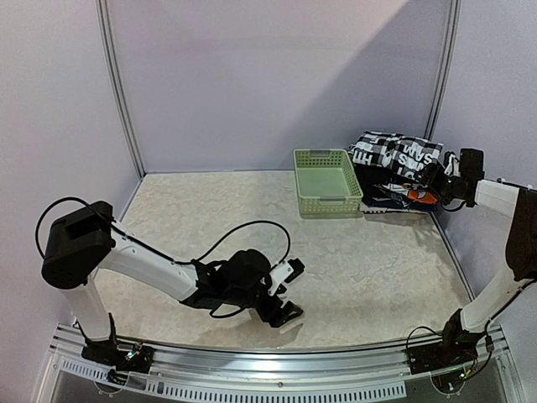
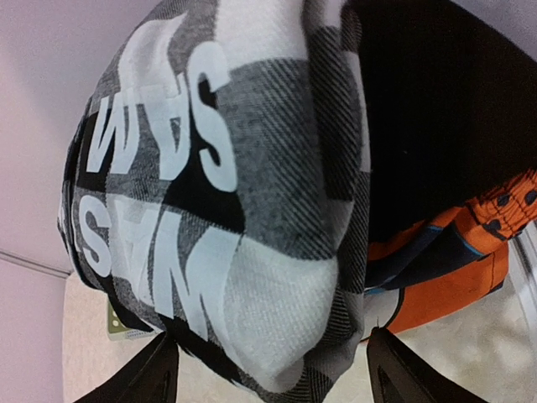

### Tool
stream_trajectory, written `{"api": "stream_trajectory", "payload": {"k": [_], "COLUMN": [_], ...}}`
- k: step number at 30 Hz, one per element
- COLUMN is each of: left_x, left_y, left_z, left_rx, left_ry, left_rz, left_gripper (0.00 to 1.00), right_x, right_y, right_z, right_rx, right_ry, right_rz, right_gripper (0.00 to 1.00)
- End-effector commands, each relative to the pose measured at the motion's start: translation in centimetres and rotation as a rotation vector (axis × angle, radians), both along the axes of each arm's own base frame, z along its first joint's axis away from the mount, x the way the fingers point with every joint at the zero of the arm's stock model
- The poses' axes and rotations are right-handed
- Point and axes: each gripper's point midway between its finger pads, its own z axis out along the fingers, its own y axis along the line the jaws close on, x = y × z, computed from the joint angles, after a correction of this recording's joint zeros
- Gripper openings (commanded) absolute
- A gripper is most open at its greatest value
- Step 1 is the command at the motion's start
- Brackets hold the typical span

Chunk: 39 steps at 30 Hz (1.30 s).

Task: Fold and stack the mixed laundry pile
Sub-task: Place the square-folded shirt at the corner of the board.

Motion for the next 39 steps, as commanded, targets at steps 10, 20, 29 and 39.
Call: {"api": "stream_trajectory", "payload": {"k": [10, 20, 29, 39], "left_x": [-0.5, -0.7, -0.5, 0.0], "left_y": [-0.6, -0.4, -0.1, 0.4], "left_z": [-0.7, -1.2, -1.6, -2.2], "left_rx": [0.006, 0.016, 0.015, 0.007], "left_ry": [0.009, 0.002, -0.009, 0.000], "left_rz": [-0.012, -0.031, -0.037, -0.038], "left_gripper": [0.86, 0.86, 0.86, 0.86], "right_x": [1.6, 0.3, 1.4, 2.8], "right_y": [-0.2, -4.0, -7.4, -11.5], "right_z": [2.1, 4.8, 6.4, 4.3], "right_rx": [0.017, -0.156, -0.399, -0.628], "right_ry": [-0.078, -0.020, 0.035, 0.123], "right_rz": [0.000, -0.182, -0.227, -0.312], "right_gripper": [0.24, 0.05, 0.07, 0.10]}}
